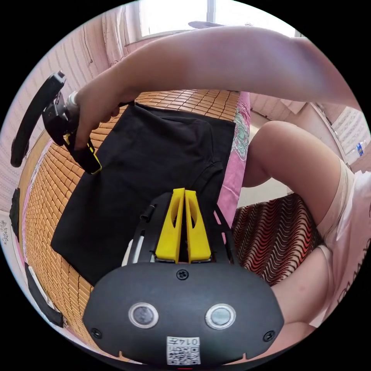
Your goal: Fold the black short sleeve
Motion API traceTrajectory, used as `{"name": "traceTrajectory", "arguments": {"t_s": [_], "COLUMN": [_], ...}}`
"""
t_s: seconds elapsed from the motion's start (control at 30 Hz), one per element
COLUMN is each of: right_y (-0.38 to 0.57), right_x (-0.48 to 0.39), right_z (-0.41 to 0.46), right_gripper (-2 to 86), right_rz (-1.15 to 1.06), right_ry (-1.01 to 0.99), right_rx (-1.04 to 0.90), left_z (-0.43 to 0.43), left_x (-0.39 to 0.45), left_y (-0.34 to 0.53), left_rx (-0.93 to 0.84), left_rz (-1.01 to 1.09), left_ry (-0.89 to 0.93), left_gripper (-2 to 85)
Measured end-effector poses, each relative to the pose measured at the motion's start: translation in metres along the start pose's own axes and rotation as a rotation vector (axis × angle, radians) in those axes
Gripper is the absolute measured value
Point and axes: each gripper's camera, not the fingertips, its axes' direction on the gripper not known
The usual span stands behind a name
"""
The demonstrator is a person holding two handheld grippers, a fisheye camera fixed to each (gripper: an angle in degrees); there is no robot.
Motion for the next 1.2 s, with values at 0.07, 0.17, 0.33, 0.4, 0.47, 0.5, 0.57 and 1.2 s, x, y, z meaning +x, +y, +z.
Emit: {"name": "traceTrajectory", "arguments": {"t_s": [0.07,0.17,0.33,0.4,0.47,0.5,0.57,1.2], "right_y": [-0.024,-0.05,-0.083,-0.093,-0.105,-0.108,-0.12,-0.125], "right_x": [0.008,0.02,0.029,0.029,0.026,0.025,0.02,0.038], "right_z": [-0.003,-0.007,-0.006,-0.005,-0.005,-0.005,-0.004,0.016], "right_gripper": [-0.7,-0.6,-0.5,-0.5,-0.5,-0.5,-0.4,-0.9], "right_rz": [-0.005,-0.005,0.024,0.01,-0.013,-0.022,-0.048,-0.164], "right_ry": [-0.066,-0.146,-0.131,-0.13,-0.111,-0.103,-0.071,-0.089], "right_rx": [-0.059,-0.133,-0.132,-0.155,-0.184,-0.19,-0.232,-0.479], "left_z": [0.004,0.007,0.016,0.022,0.025,0.028,0.031,0.046], "left_x": [-0.006,-0.005,-0.003,-0.001,0.001,0.002,0.001,-0.011], "left_y": [0.006,0.011,0.025,0.029,0.03,0.03,0.032,0.051], "left_rx": [0.021,0.021,-0.013,-0.005,-0.008,-0.008,-0.003,0.025], "left_rz": [-0.015,-0.002,0.035,0.044,0.054,0.058,0.058,0.045], "left_ry": [0.038,0.027,0.037,0.022,0.007,0.002,0.006,0.034], "left_gripper": [-1.0,-1.0,-1.0,-1.0,-1.0,-1.0,-1.0,-0.8]}}
